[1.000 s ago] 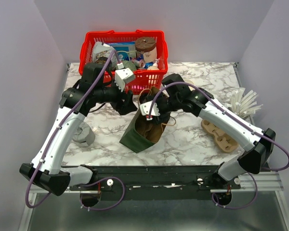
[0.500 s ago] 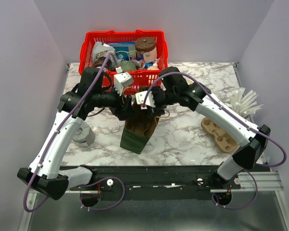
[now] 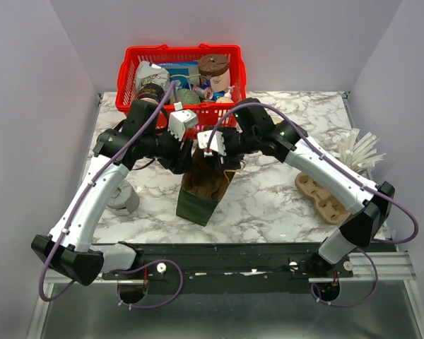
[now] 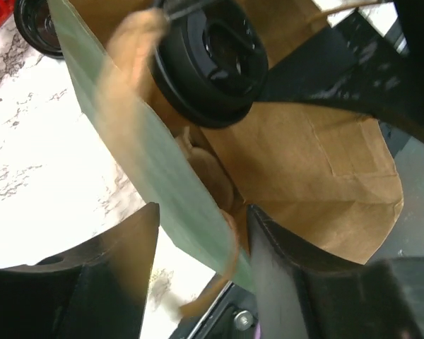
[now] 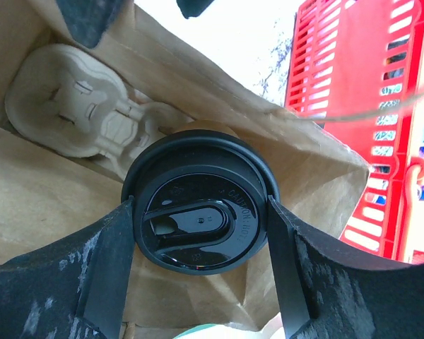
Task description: Pack the takeout coffee
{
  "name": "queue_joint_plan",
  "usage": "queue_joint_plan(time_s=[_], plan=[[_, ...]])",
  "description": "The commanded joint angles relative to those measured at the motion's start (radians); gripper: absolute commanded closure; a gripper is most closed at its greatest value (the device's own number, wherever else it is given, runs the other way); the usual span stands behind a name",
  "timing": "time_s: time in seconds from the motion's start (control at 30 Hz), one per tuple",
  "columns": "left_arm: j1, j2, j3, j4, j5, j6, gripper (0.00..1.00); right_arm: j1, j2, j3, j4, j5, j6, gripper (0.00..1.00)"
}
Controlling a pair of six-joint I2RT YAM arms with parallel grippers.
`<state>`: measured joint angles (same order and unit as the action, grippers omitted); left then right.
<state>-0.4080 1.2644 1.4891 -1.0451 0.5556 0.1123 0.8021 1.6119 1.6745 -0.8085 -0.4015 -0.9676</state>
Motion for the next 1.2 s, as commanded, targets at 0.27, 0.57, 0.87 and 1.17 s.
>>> queue_joint_plan(time_s=[0.27, 0.57, 0.87, 1.17], plan=[[-0.038, 0.142, 0.166, -0.164, 0.044, 0.17, 0.95, -0.003, 0.011, 0.022, -0.035, 0.009, 0.112, 0.99], [-0.077, 0.165, 0.238, -0.141, 0.017, 0.352, 1.0, -0.001, -0.119, -0.12, -0.008, -0.025, -0.184, 1.0], [-0.164, 0.148, 0.234, -0.081, -0.051, 0.595, 1.0, 0.022, -0.222, -0.213, -0.035, -0.033, -0.503, 0.99], [-0.216, 0.127, 0.192, -0.07, -0.111, 0.67, 1.0, 0.029, -0.207, -0.168, -0.086, -0.005, -0.475, 1.0]])
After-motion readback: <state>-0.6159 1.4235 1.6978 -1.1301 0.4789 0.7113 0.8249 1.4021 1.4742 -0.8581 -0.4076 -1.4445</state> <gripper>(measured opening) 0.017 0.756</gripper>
